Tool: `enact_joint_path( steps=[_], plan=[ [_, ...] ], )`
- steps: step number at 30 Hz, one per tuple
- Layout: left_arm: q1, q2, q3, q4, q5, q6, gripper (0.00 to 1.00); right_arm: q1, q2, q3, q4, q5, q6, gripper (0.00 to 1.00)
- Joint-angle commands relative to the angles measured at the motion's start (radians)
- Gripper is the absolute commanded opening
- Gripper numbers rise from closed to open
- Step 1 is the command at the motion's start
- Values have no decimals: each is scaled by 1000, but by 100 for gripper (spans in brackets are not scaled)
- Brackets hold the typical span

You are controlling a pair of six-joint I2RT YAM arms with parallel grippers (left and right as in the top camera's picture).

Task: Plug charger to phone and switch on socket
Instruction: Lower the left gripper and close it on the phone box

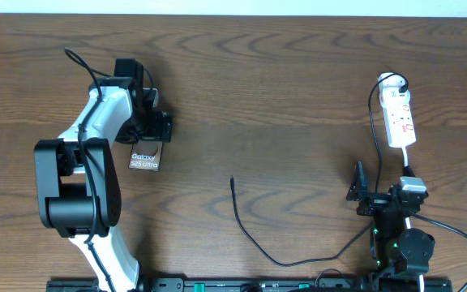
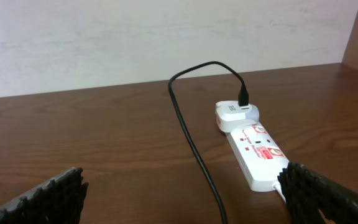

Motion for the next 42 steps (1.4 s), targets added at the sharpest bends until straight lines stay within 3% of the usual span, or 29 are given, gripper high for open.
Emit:
enact_joint_path(
  steps=[1, 42],
  plan=[
    [2, 3, -8, 6, -2, 14, 98, -3, -4, -1, -4, -5, -13, 99],
    [2, 4, -75, 72, -23, 14, 98, -3, -4, -1, -4, -5, -13, 99]
  ],
)
